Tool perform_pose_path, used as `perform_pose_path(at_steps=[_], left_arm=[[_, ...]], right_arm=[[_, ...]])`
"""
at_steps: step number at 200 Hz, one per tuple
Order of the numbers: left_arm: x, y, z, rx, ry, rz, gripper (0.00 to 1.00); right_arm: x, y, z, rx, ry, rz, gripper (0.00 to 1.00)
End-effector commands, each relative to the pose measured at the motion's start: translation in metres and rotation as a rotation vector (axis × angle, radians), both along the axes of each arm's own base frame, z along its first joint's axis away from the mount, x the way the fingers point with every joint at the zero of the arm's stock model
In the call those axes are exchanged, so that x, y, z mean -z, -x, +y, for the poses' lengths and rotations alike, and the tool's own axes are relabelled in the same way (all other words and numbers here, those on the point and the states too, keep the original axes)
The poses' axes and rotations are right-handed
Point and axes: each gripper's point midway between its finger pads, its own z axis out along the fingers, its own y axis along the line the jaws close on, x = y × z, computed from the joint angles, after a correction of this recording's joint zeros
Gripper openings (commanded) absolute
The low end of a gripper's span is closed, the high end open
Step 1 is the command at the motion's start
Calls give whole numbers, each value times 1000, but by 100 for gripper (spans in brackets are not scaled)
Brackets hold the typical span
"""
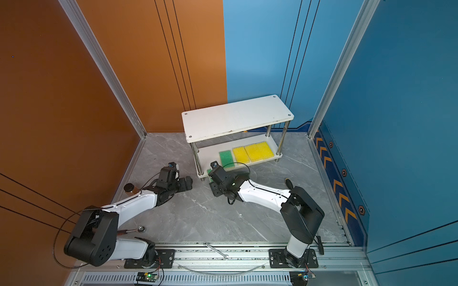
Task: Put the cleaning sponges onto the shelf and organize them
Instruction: 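Lower the green-yellow sponge onto the lower tier beside the green sponge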
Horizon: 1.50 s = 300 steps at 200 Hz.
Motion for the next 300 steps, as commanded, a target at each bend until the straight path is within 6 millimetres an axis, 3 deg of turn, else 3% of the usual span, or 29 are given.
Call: perform_pose_path(at_steps=[1, 77, 300], left_arm=[[-10, -4, 1, 4, 3, -20, 98], [-11, -2, 2, -2, -2, -20, 98], [-17, -5, 1, 1, 1, -28, 98]], right_arm=[[-22, -20, 2, 25, -19, -40, 65], [-28, -63, 23, 52, -17, -97, 65], [2, -100, 31, 125, -10, -117, 65]])
